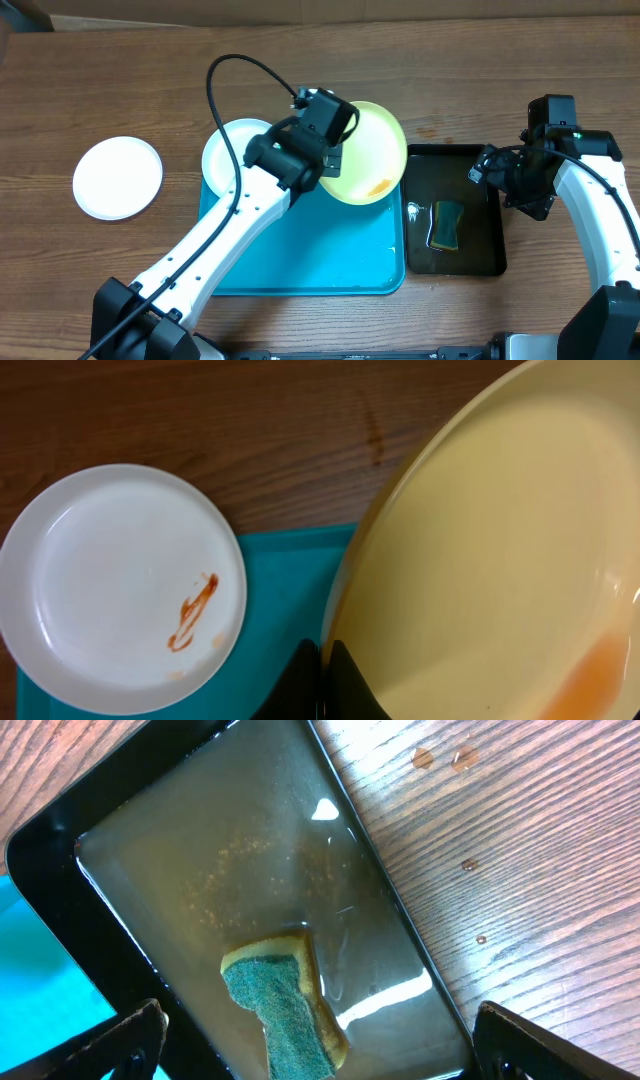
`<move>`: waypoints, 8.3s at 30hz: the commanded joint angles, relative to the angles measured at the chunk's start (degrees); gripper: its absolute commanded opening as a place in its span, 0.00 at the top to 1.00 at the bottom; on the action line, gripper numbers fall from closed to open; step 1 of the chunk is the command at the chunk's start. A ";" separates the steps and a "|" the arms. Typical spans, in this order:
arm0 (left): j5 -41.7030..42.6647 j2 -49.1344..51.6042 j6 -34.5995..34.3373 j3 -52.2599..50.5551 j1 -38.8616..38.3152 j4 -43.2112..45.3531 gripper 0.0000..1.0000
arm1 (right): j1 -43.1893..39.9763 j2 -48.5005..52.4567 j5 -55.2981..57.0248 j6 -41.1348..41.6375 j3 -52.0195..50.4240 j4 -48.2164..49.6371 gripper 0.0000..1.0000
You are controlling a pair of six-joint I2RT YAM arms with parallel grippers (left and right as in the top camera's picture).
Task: Clean dirty plates on tray and stack at the side
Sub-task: 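Lift the yellow plate off the blue tray with the left gripper, then tilt the yellow plate over the black tray to drain it, then carry the yellow plate left and set it on the white plate, then move the left gripper to the sauce-smeared white plate and grasp its rim, then slide the sauce-smeared white plate toward the blue tray center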
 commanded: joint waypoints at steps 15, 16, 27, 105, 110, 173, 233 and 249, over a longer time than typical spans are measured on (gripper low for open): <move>-6.03 -1.20 4.52 1.51 -8.09 11.54 0.96 | -17.05 -0.61 -11.19 0.04 1.14 11.21 0.00; -6.36 -1.20 4.79 1.51 -8.15 12.31 0.96 | -19.56 -0.61 -11.21 0.02 1.14 11.69 0.00; -9.49 0.39 14.16 1.51 -8.24 23.71 0.96 | -42.03 -0.61 -11.04 0.02 1.09 12.28 0.00; 33.70 7.93 -0.04 3.54 52.70 -0.96 0.96 | -45.20 -0.61 -11.04 0.02 1.09 12.28 0.00; 33.11 7.93 2.14 3.48 64.11 -4.42 0.96 | -45.20 -0.61 -11.04 0.02 1.09 12.28 0.00; 21.22 11.08 26.91 2.51 40.98 5.49 0.37 | -45.20 -0.61 -11.04 0.02 1.09 12.28 0.00; 30.62 24.63 19.91 -0.02 23.61 -18.05 0.70 | -45.20 -0.61 -11.04 0.02 1.09 12.28 0.00; 15.34 24.48 7.89 -1.68 15.23 -10.82 0.63 | -45.20 -0.61 -11.04 0.02 1.09 12.28 0.00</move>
